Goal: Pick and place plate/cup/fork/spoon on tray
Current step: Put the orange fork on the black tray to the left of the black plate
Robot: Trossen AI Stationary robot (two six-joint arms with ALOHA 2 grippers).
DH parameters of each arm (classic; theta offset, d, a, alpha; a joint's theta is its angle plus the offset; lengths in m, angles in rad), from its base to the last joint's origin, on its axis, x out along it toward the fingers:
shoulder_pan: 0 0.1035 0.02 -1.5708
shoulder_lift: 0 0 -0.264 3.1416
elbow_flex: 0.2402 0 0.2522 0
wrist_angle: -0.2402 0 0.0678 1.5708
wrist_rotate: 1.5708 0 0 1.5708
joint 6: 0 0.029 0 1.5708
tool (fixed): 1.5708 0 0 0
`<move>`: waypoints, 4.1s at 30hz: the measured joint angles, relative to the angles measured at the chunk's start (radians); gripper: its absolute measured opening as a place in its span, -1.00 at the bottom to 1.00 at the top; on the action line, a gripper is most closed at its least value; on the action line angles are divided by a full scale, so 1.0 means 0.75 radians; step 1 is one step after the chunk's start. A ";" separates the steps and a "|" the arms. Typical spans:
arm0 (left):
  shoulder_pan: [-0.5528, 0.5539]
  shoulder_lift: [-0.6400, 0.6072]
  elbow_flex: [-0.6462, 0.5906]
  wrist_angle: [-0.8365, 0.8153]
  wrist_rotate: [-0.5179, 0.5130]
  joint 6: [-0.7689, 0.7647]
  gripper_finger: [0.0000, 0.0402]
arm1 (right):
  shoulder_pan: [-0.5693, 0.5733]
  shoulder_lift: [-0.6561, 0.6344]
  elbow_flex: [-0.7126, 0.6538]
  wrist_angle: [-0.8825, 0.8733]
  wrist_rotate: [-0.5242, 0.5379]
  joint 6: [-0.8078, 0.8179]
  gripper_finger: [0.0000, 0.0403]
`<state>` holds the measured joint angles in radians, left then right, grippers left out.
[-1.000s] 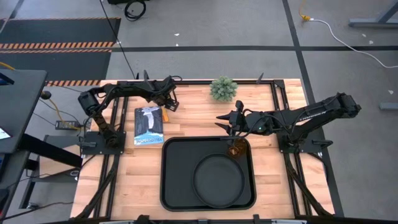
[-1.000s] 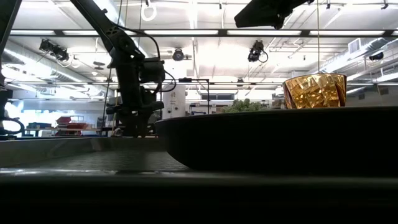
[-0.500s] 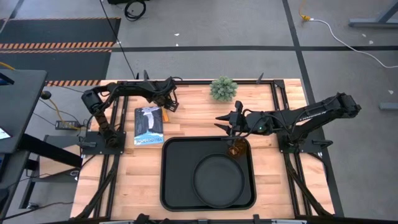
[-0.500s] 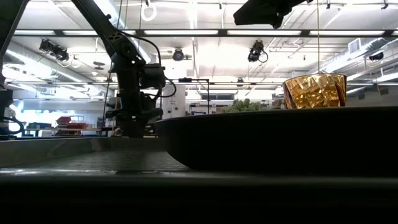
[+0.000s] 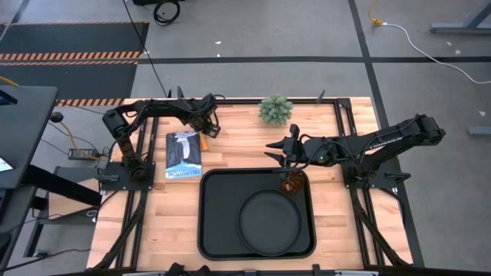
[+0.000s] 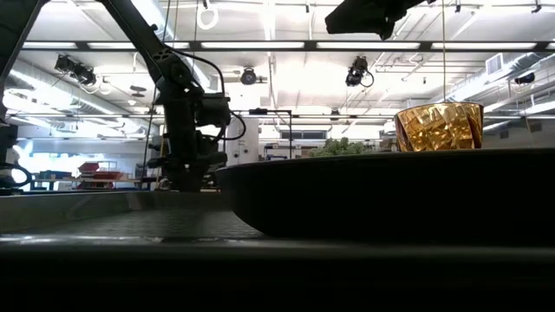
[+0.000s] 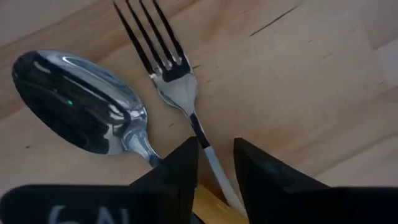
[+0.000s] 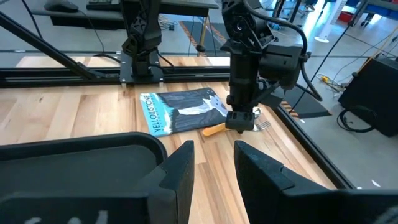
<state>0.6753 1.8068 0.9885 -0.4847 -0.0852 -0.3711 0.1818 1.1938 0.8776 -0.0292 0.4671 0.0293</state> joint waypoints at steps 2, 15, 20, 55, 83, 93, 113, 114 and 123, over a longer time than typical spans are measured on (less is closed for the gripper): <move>-0.001 0.015 -0.001 -0.003 -0.002 0.019 -0.51 | 0.000 0.000 0.000 -0.001 -0.006 0.001 -0.40; -0.032 0.011 -0.007 0.032 -0.015 0.084 -0.93 | 0.000 0.000 -0.001 0.002 -0.021 0.001 -0.40; -0.031 -0.028 -0.015 0.061 0.005 0.083 -0.92 | 0.000 0.000 -0.001 0.004 -0.022 0.001 -0.40; -0.169 -0.061 -0.060 0.497 0.316 -0.015 -0.92 | 0.029 0.000 -0.001 0.028 -0.023 -0.007 -0.40; -0.502 -0.190 -0.107 0.625 0.395 -0.059 -0.92 | 0.108 -0.110 -0.001 -0.016 -0.032 0.077 -0.40; -0.754 -0.323 -0.107 0.367 0.102 -0.135 -0.92 | 0.146 -0.110 -0.001 -0.003 -0.032 0.062 -0.40; -1.027 -0.333 -0.107 0.353 -0.224 -0.427 -0.92 | 0.185 -0.109 -0.001 0.051 0.050 -0.014 -0.40; -1.037 -0.333 -0.107 0.351 -0.251 -0.445 -0.92 | 0.185 -0.109 -0.001 0.065 0.041 -0.026 -0.40; -1.134 -0.333 -0.107 0.349 -0.411 -0.651 -0.92 | 0.182 -0.109 -0.001 0.105 0.004 -0.120 -0.40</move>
<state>-0.1750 1.5570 0.9085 -0.2226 -0.3933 -0.8596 0.3181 1.1122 0.8768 0.0495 0.4698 -0.0610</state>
